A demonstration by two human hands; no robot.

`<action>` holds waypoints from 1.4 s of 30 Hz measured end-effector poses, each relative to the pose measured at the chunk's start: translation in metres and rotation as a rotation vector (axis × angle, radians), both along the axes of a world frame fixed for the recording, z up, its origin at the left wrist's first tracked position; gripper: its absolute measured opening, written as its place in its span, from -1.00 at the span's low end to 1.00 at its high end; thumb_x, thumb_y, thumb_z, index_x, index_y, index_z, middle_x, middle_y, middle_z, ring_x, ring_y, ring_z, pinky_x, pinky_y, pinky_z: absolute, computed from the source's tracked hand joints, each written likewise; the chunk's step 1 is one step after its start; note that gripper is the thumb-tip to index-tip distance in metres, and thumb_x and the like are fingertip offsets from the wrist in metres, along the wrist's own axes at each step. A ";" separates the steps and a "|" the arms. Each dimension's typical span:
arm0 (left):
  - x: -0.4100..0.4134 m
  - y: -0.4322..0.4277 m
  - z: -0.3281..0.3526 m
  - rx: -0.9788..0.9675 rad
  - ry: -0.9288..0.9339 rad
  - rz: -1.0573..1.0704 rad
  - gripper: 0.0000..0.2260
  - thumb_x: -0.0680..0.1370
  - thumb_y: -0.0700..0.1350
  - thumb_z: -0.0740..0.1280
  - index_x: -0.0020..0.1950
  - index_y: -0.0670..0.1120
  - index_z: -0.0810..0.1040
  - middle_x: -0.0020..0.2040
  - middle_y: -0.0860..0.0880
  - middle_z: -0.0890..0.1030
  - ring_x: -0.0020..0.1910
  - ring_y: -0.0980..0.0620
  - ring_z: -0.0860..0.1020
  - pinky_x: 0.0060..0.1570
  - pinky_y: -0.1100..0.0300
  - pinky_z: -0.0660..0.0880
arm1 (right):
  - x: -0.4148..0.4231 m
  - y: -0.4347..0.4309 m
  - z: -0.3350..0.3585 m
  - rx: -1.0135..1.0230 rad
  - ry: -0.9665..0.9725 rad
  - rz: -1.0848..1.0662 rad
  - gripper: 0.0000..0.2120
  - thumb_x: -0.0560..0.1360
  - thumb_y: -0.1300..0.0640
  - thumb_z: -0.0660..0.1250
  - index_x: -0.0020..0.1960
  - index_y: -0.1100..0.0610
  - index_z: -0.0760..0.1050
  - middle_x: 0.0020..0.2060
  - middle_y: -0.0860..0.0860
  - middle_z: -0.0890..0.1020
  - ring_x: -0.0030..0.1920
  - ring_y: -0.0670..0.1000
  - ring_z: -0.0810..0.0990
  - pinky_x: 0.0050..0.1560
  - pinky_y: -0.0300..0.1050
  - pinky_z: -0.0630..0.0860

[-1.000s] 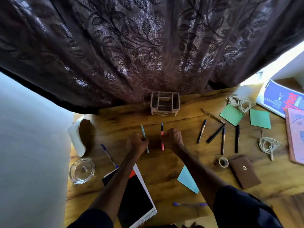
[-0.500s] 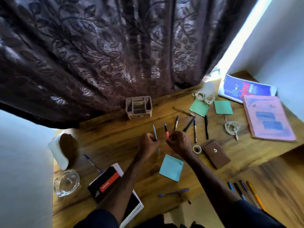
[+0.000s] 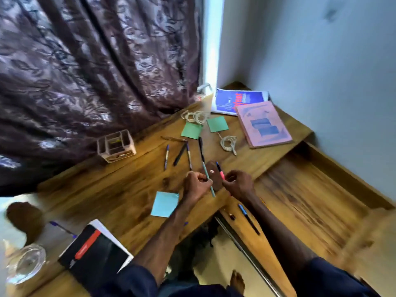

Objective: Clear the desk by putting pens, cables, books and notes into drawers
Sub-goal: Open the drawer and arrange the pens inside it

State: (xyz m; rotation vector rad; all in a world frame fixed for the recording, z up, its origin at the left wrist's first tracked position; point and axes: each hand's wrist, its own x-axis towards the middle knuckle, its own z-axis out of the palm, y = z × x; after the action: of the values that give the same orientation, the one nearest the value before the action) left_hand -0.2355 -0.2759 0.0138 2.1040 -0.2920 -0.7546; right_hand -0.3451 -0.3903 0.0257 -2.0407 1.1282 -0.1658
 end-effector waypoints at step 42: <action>-0.301 -0.106 -0.157 0.602 0.387 -0.012 -0.54 0.42 -0.22 0.58 0.29 -0.17 0.55 0.22 -0.14 0.65 0.14 -0.07 0.67 -0.16 0.22 0.64 | -0.277 -0.050 -0.161 0.188 0.539 -0.045 -0.82 0.48 0.08 0.45 0.07 0.04 0.67 -0.02 0.04 0.72 0.01 0.07 0.69 -0.01 -0.09 0.61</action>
State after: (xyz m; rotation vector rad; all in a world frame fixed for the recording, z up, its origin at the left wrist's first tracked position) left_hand -0.5360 -0.3820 -0.1428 2.4324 0.1583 -1.3602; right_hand -0.6221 -0.4404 -0.1350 -1.9399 1.4484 0.4803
